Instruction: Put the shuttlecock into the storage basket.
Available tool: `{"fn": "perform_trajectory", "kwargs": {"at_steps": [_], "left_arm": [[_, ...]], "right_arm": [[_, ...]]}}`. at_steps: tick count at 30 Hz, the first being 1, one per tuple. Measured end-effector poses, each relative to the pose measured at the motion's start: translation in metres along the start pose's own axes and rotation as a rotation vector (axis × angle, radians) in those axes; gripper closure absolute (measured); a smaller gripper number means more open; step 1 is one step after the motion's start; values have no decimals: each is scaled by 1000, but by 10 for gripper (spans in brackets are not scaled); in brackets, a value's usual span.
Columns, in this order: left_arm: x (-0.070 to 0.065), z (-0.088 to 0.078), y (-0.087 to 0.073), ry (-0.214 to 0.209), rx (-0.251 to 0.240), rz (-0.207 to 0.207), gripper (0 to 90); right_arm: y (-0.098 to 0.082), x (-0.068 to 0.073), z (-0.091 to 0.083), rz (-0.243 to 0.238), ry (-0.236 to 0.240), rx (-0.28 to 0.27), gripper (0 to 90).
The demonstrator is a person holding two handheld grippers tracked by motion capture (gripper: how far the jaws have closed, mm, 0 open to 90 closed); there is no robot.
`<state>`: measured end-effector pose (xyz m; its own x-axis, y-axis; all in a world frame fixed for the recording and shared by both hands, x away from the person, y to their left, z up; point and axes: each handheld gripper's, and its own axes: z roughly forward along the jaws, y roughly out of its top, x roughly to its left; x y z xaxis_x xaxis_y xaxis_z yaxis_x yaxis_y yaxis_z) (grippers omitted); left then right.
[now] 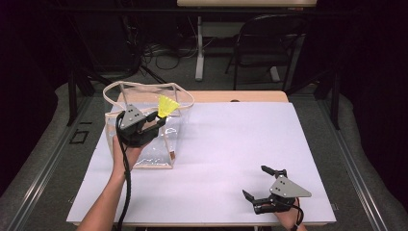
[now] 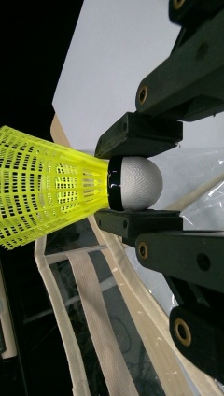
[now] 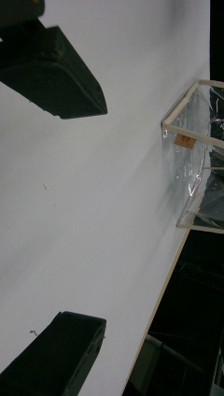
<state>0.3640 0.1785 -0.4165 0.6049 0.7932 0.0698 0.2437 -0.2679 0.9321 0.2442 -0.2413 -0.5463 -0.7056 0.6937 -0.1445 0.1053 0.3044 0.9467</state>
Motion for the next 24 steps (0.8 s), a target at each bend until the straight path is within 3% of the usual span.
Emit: {"fn": "perform_trajectory", "kwargs": {"at_steps": [24], "left_arm": [[7, 2, 16, 21, -25, 10, 647]], "right_arm": [[0, 0, 0, 1, 2, -2, 2]]}}
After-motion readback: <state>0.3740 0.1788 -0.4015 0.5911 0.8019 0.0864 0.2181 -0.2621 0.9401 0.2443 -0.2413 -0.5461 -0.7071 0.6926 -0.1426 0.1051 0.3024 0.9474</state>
